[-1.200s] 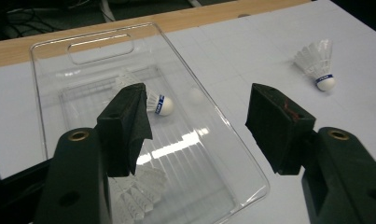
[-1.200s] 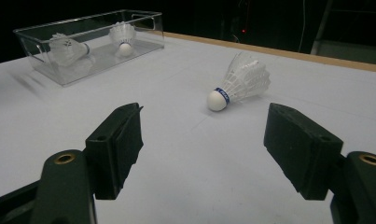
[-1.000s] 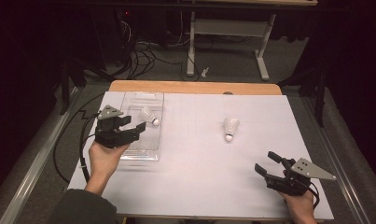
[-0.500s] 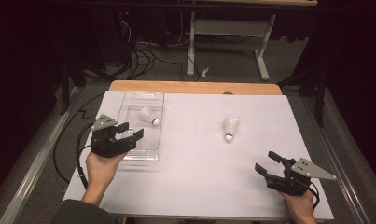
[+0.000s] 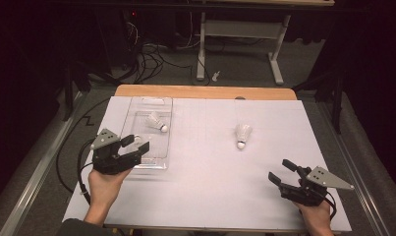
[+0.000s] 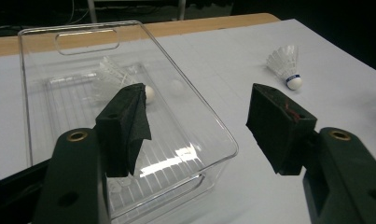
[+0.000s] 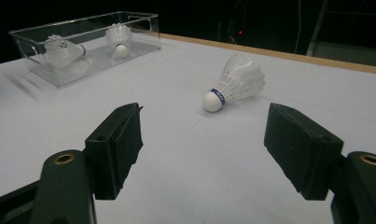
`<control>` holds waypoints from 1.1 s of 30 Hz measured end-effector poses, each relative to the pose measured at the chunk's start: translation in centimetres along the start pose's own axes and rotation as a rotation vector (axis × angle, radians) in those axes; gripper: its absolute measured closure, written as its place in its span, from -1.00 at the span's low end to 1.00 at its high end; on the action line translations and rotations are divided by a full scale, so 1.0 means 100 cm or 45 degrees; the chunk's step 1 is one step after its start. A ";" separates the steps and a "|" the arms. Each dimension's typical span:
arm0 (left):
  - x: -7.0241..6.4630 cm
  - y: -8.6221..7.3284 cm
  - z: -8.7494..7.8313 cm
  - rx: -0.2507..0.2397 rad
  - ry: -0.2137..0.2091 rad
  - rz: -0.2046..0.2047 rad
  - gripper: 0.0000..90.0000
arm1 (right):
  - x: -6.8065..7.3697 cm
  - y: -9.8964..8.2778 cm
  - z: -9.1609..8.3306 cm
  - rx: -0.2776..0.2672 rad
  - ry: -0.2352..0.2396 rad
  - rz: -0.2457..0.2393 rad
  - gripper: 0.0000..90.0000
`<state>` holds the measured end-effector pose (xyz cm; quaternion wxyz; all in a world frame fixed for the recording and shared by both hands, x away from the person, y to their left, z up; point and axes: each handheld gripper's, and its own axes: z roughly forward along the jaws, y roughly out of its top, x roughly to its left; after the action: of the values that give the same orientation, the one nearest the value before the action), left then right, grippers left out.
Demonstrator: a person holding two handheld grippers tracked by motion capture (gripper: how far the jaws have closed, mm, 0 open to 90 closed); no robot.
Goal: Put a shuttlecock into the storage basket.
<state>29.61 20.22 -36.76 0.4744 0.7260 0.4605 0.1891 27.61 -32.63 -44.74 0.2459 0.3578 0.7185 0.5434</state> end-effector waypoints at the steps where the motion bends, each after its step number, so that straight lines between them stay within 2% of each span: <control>1: 0.000 -0.002 0.000 -0.001 0.001 0.000 -0.15 | 0.000 0.000 0.000 -0.001 -0.001 0.001 -0.38; 13: 0.001 -0.023 -0.001 -0.032 -0.024 -0.026 -0.15 | 0.000 0.000 0.000 -0.003 -0.007 -0.001 -0.38; 21: 0.001 -0.038 0.001 -0.032 -0.016 -0.018 -0.15 | -0.001 0.000 0.000 -0.003 -0.010 0.002 -0.38; 28: 0.002 -0.048 0.002 -0.050 -0.028 -0.034 -0.15 | 0.000 0.000 0.001 -0.006 -0.015 0.000 -0.38; 33: 0.001 -0.054 0.002 -0.059 -0.024 -0.013 -0.16 | 0.000 0.001 0.001 -0.012 -0.017 0.003 -0.38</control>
<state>27.18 20.87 -41.53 0.4964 0.7142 0.4552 0.1904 27.67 -32.60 -44.71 0.2518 0.3612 0.7138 0.5446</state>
